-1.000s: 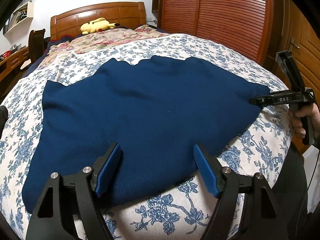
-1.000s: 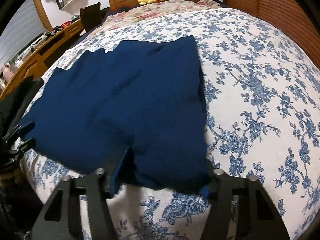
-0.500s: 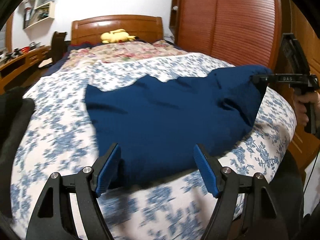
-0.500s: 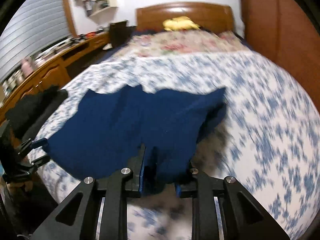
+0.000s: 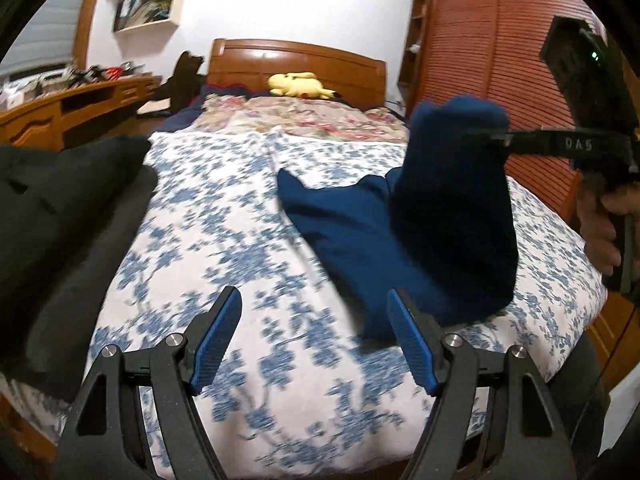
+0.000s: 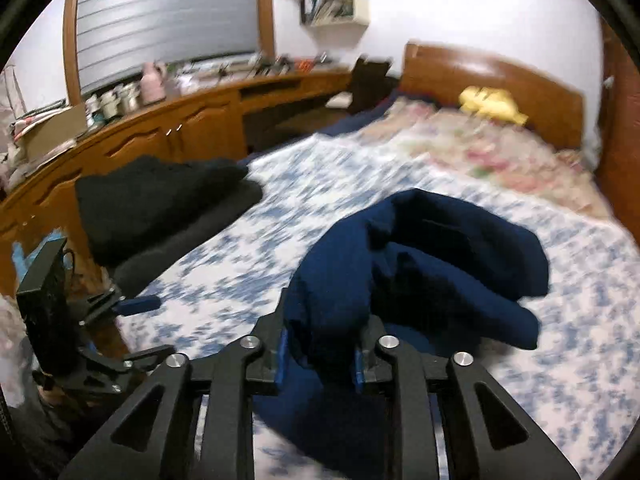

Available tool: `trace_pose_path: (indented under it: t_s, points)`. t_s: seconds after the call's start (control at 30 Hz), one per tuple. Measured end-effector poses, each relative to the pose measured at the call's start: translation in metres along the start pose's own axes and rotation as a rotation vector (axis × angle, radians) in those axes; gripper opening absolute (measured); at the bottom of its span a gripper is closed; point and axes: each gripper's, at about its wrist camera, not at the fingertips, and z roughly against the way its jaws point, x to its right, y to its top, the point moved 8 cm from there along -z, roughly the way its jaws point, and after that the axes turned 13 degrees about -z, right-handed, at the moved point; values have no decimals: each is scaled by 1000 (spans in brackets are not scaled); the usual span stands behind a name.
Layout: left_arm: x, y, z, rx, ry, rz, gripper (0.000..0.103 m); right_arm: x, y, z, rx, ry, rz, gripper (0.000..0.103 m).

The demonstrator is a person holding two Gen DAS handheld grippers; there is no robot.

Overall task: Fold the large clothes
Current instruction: 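Lift the held jacket edge with the right gripper, fold it over, release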

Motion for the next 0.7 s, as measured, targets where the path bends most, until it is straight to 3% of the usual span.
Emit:
trace_pose_path:
  t_s: [0.13,0.2,0.33,0.4,0.53,0.7]
  points:
    - [-10,-6,2,-2,9,20,76,-8,-11,-23,-52,41,7,48]
    - [-10,-5,2,-1,9,22,76,-2,-11,-21,-43,45,0,52]
    - [-7,-1,3,14,1,15,76,19,-16,-3,-9,18,-38,52]
    - [-2,2,3,21,0,8,76,28,-22,6,-8,-36,-48,52]
    - [3,6,0,27,-4,2,76,43,-41,-8,-43,-101,-59,52]
    - [7,7,-4,20,-2,1,76,46,-61,-37,-105,-82,-65,52]
